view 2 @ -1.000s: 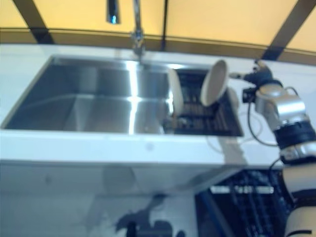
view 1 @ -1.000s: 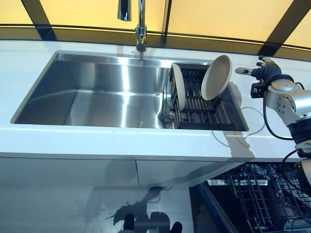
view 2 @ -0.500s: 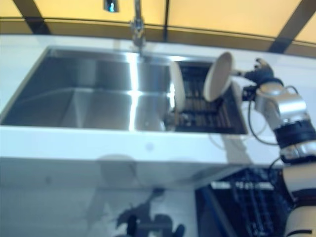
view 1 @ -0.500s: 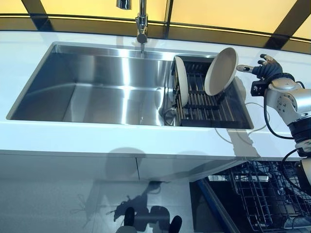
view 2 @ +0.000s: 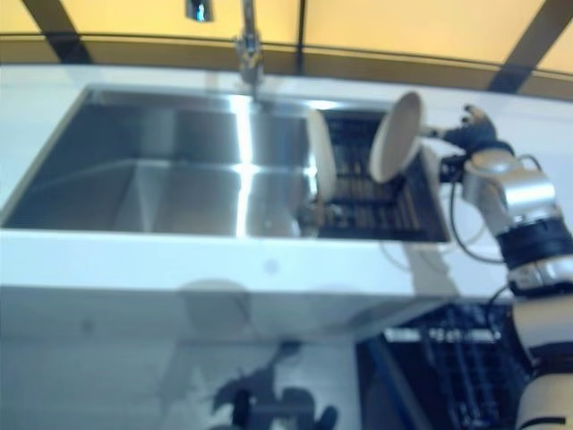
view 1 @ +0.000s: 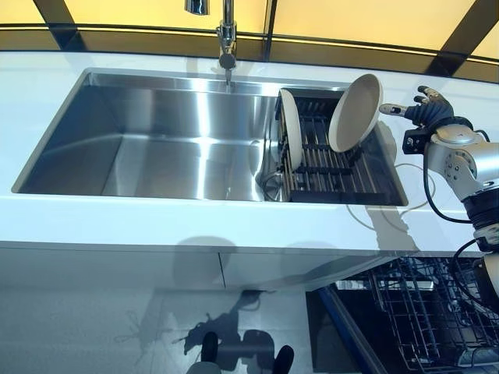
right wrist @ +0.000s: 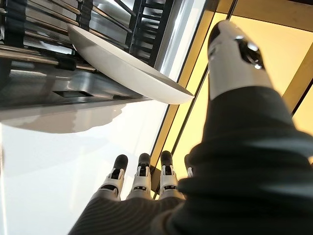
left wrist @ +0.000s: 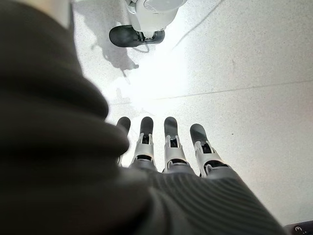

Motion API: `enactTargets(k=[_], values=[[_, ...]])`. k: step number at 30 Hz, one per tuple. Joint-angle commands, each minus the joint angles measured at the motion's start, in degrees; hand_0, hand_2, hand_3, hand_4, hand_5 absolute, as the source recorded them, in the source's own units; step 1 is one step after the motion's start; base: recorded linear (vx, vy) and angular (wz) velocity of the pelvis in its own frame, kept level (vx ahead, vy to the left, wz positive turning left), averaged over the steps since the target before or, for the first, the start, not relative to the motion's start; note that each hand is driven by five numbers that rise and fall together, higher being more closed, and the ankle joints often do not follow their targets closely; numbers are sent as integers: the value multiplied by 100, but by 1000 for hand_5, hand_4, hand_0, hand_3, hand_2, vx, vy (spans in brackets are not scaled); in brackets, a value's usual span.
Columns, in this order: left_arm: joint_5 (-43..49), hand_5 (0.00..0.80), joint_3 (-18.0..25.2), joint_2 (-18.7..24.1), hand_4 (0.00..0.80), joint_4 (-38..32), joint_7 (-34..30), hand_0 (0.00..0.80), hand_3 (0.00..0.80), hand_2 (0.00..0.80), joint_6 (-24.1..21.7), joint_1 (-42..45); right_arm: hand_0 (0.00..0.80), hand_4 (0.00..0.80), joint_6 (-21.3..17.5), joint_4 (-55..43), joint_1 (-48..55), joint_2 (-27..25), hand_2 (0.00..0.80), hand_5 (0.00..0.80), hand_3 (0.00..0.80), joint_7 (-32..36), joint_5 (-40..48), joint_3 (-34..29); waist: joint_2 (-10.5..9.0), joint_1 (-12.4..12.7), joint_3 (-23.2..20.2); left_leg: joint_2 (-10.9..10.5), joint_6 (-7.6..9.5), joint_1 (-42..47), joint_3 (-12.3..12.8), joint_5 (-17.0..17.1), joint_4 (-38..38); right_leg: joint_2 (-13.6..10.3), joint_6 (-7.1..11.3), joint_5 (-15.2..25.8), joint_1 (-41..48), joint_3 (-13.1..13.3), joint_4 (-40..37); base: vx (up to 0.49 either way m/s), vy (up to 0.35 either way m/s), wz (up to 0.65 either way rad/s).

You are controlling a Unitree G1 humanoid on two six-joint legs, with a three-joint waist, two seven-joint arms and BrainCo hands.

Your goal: Take plates into dishwasher

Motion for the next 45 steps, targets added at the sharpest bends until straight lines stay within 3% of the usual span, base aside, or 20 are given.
enactTargets(k=[1, 27, 45], values=[[-112, 0, -295, 123, 0, 271, 99, 0, 0, 0, -3, -20, 0, 0, -405, -55, -678, -152, 0, 0, 0, -11, -225, 212, -3, 135, -91, -72, 201, -50, 106, -382, -40, -166, 262, -424, 212, -111, -1, 0, 0, 0], [-239, 0, -339, 82, 0, 157, 128, 0, 0, 0, -49, 79, 0, 0, -454, -172, -591, 48, 0, 0, 0, 22, -317, 256, 53, 235, 70, -102, 219, -129, 58, -361, -40, -195, 246, -438, 202, -200, -1, 0, 1, 0], [-507, 0, -339, 75, 0, 63, 212, 0, 0, 0, -47, 114, 0, 0, -269, -87, -509, 35, 0, 0, 0, -306, -373, 163, 121, 295, 323, -125, 256, -298, 14, -339, -40, -226, 259, -371, 50, -242, 0, 5, 14, 2]])
